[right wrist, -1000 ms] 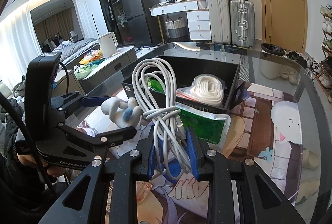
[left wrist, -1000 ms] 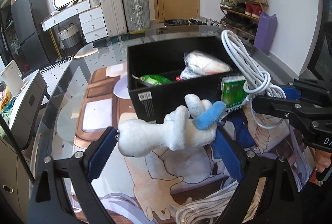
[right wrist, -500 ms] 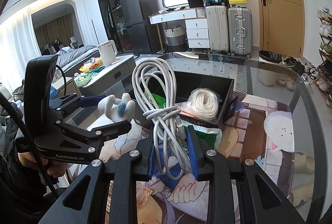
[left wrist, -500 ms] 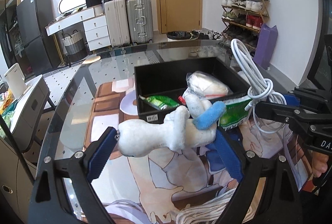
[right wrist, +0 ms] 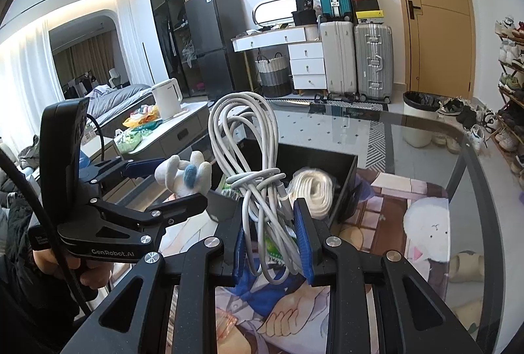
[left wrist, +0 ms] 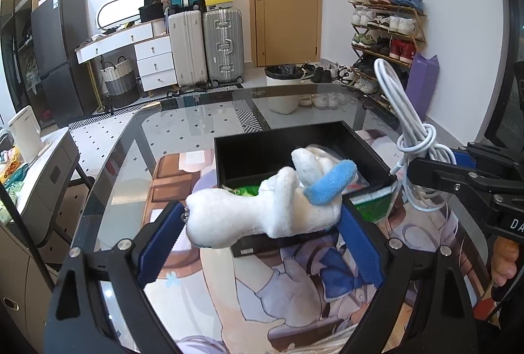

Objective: Organize soft objects
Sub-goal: 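Lift the plush toy with the left while the right carries the cable over the box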

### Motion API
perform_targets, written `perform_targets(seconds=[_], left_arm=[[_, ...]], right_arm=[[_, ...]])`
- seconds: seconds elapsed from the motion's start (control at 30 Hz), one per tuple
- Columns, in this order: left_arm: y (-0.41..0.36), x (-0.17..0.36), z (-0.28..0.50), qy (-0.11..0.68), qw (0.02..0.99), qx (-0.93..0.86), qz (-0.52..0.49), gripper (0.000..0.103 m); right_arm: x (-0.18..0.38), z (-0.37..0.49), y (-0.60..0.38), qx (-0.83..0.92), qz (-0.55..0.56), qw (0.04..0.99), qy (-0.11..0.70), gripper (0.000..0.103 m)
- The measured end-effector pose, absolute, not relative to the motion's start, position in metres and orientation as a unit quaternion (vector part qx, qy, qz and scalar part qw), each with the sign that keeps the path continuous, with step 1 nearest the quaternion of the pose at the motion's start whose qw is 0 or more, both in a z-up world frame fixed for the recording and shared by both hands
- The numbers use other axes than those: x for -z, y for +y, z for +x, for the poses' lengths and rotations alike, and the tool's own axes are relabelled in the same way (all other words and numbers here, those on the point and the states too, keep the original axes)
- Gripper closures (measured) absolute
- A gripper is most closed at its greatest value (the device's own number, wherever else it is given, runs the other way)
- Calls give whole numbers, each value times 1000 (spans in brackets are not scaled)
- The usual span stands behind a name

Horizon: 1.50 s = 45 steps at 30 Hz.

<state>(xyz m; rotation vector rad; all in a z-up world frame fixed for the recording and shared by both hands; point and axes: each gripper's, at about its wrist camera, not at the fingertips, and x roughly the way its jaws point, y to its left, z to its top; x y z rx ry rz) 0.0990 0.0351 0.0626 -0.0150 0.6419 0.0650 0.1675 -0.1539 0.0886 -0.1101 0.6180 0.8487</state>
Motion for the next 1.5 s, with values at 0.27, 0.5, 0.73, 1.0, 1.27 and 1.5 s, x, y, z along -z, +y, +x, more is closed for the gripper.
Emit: perform_targets(seconds=[0.27, 0.5, 0.73, 1.0, 1.27, 1.5], left_arm=[[36, -66, 106, 310, 950, -33, -9, 10], [38, -70, 115, 305, 952, -33, -9, 10], [38, -71, 123, 305, 952, -29, -17, 10], [42, -67, 132, 308, 951, -26, -26, 10], [45, -63, 142, 313, 949, -30, -29, 10], [46, -56, 149, 321, 946, -37, -26, 10]], right_arm=[[-102, 176, -151, -406, -46, 866, 288, 77], [-105, 183, -147, -406, -44, 866, 288, 77], [-107, 189, -144, -405, -46, 866, 289, 77], [-106, 208, -129, -404, -49, 864, 296, 77], [-93, 221, -116, -404, -55, 860, 307, 77], [-83, 231, -111, -400, -57, 858, 317, 77]])
